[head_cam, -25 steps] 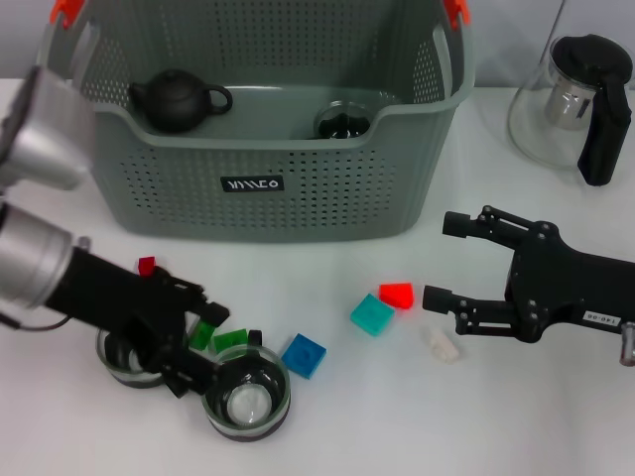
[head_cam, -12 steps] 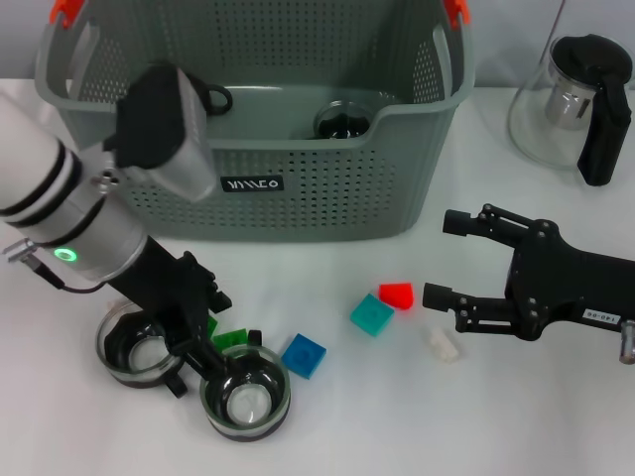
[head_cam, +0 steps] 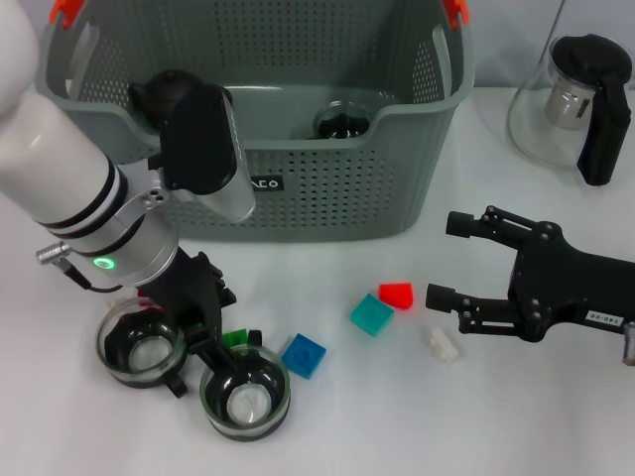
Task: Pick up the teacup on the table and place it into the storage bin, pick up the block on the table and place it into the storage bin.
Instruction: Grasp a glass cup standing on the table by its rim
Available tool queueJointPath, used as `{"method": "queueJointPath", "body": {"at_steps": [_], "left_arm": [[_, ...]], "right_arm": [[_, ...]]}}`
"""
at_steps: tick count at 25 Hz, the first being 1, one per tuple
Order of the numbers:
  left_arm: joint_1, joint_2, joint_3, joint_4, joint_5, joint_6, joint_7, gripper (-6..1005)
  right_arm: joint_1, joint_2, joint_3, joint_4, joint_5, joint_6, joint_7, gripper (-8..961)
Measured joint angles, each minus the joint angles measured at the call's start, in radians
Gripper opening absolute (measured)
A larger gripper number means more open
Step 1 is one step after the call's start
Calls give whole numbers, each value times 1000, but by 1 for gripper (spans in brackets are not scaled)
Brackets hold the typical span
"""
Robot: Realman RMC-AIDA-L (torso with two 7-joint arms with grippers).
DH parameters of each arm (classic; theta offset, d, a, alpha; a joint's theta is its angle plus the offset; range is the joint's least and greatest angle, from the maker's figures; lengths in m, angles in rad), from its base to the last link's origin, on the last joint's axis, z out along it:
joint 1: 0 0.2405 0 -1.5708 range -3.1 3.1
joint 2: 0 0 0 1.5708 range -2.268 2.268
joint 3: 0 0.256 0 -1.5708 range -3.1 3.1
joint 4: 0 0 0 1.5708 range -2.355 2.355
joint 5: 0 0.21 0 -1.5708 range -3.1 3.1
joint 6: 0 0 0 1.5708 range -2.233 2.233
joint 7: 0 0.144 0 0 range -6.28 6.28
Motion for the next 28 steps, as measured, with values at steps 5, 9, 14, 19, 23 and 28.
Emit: {"method": "queueJointPath", "body": {"at_steps": [5,9,14,19,23,28], "left_arm": [[1,3,2,13,7,-9,-26,814],[1,0,3,28,27,-13,-40,806],[-1,0,6,42,40,-16,-59,801],[0,0,53,50,52,1,-85,800],[5,1,105,51,59,-6,-107,798],[6,1,120,53,61,-12,-124,796]], "right_arm": [[-3,0,0,0,0,0,0,947],[-5,0,0,0,0,0,1,947],[-7,0,0,0,0,-2,1,947],[-7,-3,0,0,-1,-9,1,947],[-7,-4,0,0,-1,-5,1,947],[-7,-3,0,0,-1,-3,1,947]]}}
